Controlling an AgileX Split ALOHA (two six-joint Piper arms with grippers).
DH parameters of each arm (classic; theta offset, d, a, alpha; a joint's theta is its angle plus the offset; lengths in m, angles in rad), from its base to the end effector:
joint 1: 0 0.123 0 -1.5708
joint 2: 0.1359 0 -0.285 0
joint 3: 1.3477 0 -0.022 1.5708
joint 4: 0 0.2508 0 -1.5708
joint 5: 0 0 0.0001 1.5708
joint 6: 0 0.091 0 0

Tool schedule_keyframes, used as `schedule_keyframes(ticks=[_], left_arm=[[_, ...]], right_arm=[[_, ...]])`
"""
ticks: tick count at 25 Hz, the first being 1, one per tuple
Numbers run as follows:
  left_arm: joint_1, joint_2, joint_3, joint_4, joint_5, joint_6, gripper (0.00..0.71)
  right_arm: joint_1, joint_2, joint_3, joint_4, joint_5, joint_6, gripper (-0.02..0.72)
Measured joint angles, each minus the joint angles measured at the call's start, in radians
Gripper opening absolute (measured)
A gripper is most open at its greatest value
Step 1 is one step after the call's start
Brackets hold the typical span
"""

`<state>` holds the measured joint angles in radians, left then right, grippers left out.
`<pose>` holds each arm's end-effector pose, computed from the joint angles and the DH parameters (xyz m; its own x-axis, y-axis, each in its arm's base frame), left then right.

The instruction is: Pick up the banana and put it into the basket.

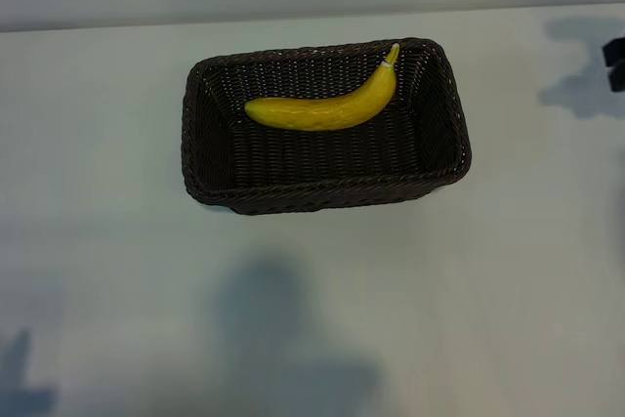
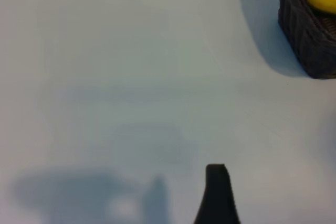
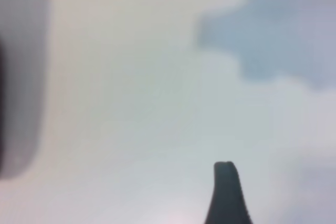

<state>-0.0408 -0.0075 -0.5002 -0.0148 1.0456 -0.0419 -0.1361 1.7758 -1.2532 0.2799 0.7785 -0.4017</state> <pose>-0.0054 -0.0009 0.2785 -0.4372 -0.0315 -0.8988 0.0308 0.9983 -0.0500 0.3637 -0.0320 0.2227 -0.9153 -0.0712 -0.3964 -0.1217 0.9871 0.1038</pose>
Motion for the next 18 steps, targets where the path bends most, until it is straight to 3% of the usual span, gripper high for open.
schedule_keyframes(ticks=[8, 18], left_arm=[[0.0, 0.0, 0.0, 0.0, 0.0, 0.0, 0.574], [0.0, 0.0, 0.0, 0.0, 0.0, -0.002, 0.574]], right_arm=[[0.0, -0.096, 0.018, -0.11, 0.057, 0.098, 0.504], [0.0, -0.402, 0.257, -0.121, 0.046, 0.158, 0.504]])
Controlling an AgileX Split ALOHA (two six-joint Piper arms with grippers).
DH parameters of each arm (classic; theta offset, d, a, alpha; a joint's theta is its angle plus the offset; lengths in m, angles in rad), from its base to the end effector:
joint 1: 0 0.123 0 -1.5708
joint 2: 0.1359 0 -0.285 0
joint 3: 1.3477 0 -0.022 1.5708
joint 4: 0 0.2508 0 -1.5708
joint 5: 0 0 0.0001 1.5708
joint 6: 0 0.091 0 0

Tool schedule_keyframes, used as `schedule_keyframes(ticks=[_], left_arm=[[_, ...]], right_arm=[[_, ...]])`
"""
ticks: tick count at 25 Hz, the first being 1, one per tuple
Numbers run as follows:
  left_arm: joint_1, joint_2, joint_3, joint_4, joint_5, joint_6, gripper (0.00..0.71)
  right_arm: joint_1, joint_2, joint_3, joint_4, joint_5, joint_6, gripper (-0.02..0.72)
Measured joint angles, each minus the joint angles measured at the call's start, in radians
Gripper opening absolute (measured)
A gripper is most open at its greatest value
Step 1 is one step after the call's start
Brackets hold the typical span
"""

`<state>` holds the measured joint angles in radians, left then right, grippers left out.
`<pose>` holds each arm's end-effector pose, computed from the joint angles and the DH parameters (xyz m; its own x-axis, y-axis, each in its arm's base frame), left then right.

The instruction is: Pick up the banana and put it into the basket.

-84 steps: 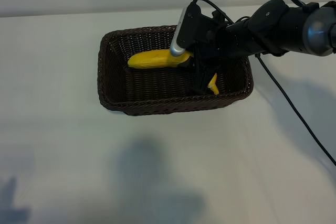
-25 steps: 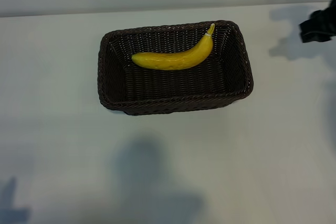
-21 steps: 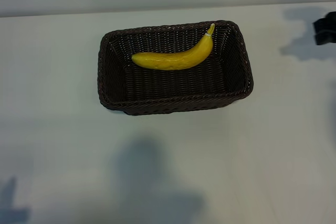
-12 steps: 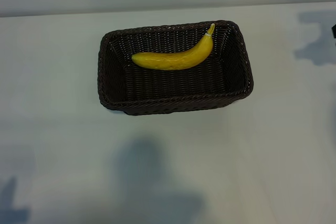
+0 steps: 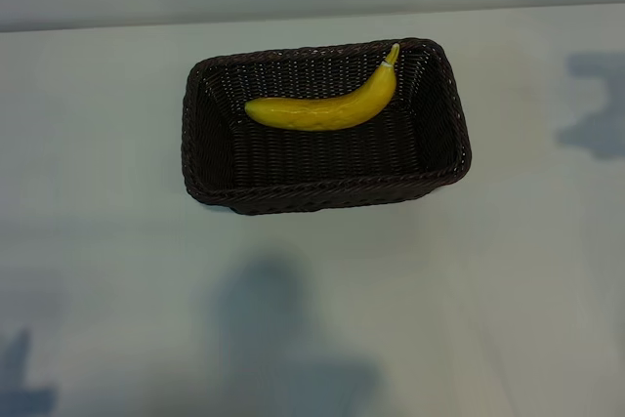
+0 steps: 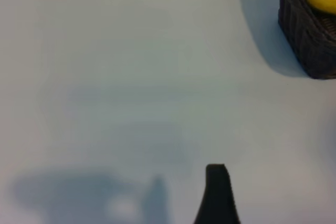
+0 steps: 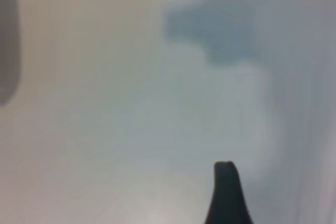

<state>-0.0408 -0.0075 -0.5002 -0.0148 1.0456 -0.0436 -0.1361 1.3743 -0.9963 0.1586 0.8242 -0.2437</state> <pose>-0.0054 -0.0009 0.2785 -0.4373 -0.0332 -0.8987 0.0300 0.9982 -0.0515 0.2685 -0.0261 0.2757 -0.8900 -0.0135 -0.4558 -0.0370 0.9984 0.0426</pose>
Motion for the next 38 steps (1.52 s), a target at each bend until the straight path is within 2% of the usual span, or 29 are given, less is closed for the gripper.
schedule_keyframes(ticks=[5, 9, 12, 17, 24, 38], left_arm=[[0.0, 0.0, 0.0, 0.0, 0.0, -0.001, 0.574], [0.0, 0.0, 0.0, 0.0, 0.0, -0.001, 0.574], [0.0, 0.0, 0.0, 0.0, 0.0, -0.001, 0.574], [0.0, 0.0, 0.0, 0.0, 0.0, -0.001, 0.574], [0.0, 0.0, 0.0, 0.0, 0.0, -0.001, 0.574], [0.0, 0.0, 0.0, 0.0, 0.0, 0.0, 0.574]], right_arm=[[0.0, -0.194, 0.105, 0.0, 0.014, 0.012, 0.492], [0.0, -0.356, 0.172, -0.003, 0.061, 0.03, 0.465], [0.0, -0.481, 0.213, -0.02, 0.112, 0.038, 0.452], [0.0, -0.683, 0.233, -0.056, 0.215, 0.092, 0.447], [0.0, -0.891, 0.237, -0.093, 0.31, 0.17, 0.447], [0.0, -1.17, 0.397, -0.096, 0.32, 0.217, 0.446]])
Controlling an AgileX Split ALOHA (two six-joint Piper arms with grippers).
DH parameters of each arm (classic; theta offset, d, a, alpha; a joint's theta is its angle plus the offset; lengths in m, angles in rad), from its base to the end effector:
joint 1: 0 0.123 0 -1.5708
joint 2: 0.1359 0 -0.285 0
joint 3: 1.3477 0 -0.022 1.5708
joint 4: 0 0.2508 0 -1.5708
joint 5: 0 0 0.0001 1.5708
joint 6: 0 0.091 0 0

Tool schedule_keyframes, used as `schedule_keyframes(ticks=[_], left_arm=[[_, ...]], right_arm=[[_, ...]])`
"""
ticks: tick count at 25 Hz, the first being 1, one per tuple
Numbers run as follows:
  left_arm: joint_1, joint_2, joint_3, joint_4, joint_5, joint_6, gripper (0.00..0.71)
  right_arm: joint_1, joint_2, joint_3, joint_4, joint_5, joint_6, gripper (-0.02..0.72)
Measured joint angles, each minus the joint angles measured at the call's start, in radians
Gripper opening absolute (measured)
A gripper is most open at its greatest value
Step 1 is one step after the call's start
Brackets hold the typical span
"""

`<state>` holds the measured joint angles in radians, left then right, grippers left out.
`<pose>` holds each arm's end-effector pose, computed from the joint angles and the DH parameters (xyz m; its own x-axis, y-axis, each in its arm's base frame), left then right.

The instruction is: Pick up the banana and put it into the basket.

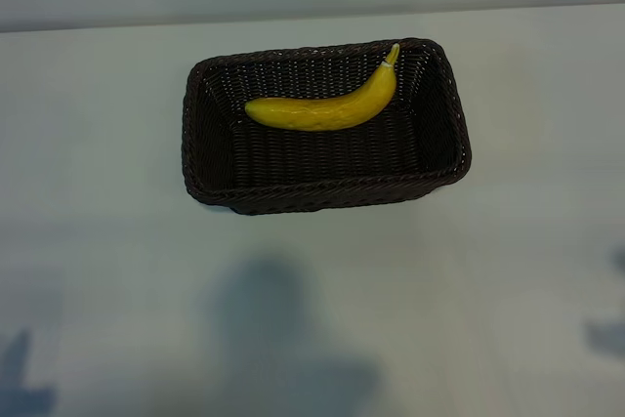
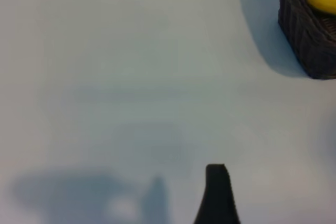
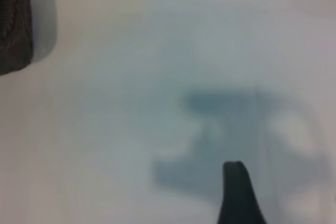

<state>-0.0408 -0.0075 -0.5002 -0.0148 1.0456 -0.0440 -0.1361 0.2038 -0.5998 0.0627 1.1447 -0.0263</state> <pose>-0.0054 -0.0009 0.2785 -0.4373 -0.0336 -0.8987 0.0299 0.9982 -0.0518 0.0154 0.0031 0.2981 -0.6081 0.0829 -0.7895 0.0906 0.9953 0.0347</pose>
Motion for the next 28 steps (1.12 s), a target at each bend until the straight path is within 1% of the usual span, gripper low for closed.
schedule_keyframes(ticks=[3, 11, 13, 15, 18, 28], left_arm=[[0.0, 0.0, 0.0, 0.0, 0.0, 0.0, 0.574], [0.0, 0.0, 0.0, 0.0, 0.0, 0.003, 0.574], [0.0, 0.0, 0.0, 0.0, 0.0, 0.002, 0.574], [0.0, 0.0, 0.0, 0.0, 0.0, 0.002, 0.574], [0.0, 0.0, 0.0, 0.0, 0.0, 0.002, 0.574], [0.0, 0.0, 0.0, 0.0, 0.0, 0.002, 0.574]], right_arm=[[0.0, -0.058, 0.024, -0.006, -0.003, 0.026, 0.446], [0.0, -0.186, 0.093, -0.021, -0.02, 0.026, 0.446], [0.0, -0.209, 0.095, -0.037, -0.031, 0.026, 0.446], [0.0, -0.212, 0.113, -0.055, -0.051, 0.026, 0.446], [0.0, -0.212, 0.118, -0.063, -0.055, 0.026, 0.446], [0.0, -0.212, 0.12, -0.063, -0.06, 0.026, 0.446]])
